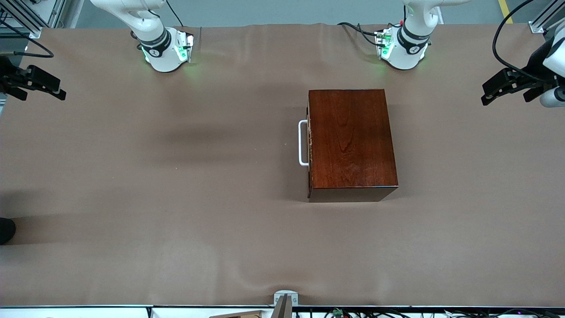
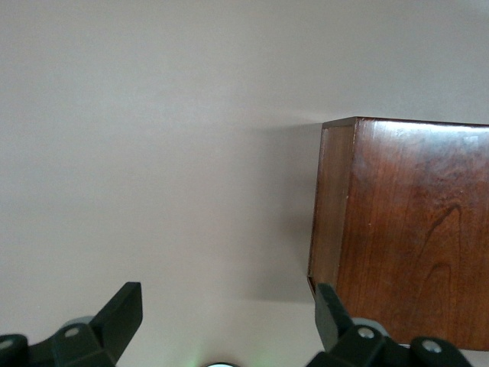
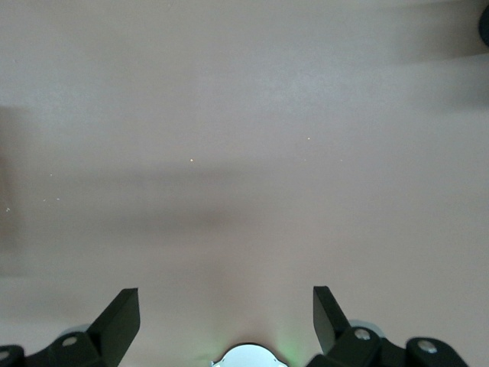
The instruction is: Open drawer, take yellow block, close drawer
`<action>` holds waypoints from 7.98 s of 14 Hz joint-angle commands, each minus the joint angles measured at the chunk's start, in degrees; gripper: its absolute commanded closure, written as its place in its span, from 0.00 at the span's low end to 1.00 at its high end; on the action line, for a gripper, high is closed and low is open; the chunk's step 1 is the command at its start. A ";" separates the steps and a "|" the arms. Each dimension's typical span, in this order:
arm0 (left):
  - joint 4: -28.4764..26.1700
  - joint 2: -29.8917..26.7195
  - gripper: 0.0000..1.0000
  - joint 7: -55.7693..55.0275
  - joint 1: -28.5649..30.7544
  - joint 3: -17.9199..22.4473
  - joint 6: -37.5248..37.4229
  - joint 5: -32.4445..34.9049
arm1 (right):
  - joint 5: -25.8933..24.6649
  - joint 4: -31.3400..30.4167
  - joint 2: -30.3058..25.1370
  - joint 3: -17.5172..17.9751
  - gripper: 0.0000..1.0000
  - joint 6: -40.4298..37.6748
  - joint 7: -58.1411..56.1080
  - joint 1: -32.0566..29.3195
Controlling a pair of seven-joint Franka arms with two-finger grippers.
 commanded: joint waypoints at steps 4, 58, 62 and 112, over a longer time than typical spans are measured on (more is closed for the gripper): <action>1.51 0.28 0.00 0.98 0.29 -0.06 -1.45 -0.09 | -0.63 0.11 -0.09 1.18 0.00 -0.45 0.05 -1.63; 19.44 43.34 0.00 -38.83 -58.15 13.47 17.36 7.12 | -0.63 0.11 -0.09 1.18 0.00 -0.71 -0.13 -1.72; 19.44 45.36 0.00 -38.83 -58.68 13.65 15.86 9.85 | -0.72 0.20 -0.09 1.09 0.00 -0.54 -0.13 -1.72; 19.17 51.52 0.00 -54.74 -59.47 11.45 33.53 8.71 | -1.51 0.64 2.81 0.74 0.00 2.89 -0.22 -2.68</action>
